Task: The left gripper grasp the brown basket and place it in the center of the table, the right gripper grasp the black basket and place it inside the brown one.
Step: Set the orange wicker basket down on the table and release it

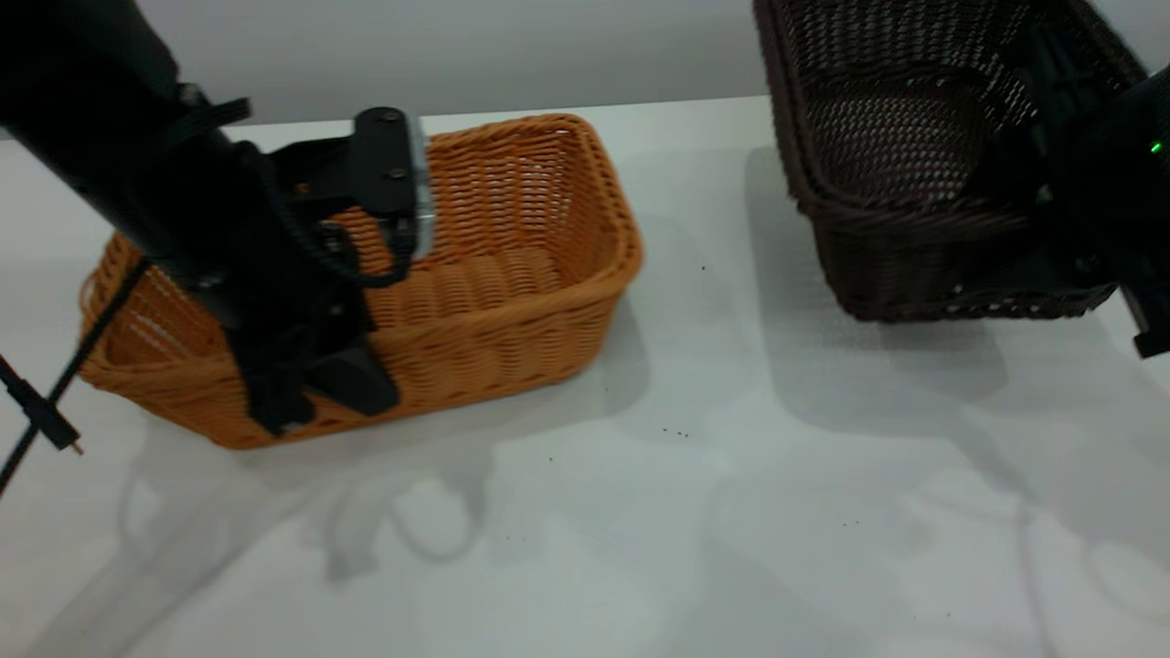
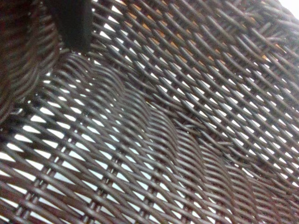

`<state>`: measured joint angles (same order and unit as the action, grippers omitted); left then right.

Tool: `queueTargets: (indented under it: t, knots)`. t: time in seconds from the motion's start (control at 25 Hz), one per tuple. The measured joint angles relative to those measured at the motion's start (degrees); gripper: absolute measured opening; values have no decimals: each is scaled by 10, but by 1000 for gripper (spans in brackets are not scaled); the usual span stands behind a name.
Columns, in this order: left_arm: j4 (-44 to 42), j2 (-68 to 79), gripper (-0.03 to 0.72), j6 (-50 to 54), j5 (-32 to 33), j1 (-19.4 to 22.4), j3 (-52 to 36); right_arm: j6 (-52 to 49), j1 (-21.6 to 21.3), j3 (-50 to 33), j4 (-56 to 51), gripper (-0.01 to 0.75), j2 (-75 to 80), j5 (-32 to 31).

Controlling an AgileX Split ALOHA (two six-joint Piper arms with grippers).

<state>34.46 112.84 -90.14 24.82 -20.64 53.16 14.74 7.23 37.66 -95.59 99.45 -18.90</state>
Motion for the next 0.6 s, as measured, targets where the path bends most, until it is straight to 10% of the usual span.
queueTargets:
  t: [0.6]
  knots:
    - [38, 0, 95, 1, -6, -118, 0, 21, -15, 0, 3, 268, -3, -23]
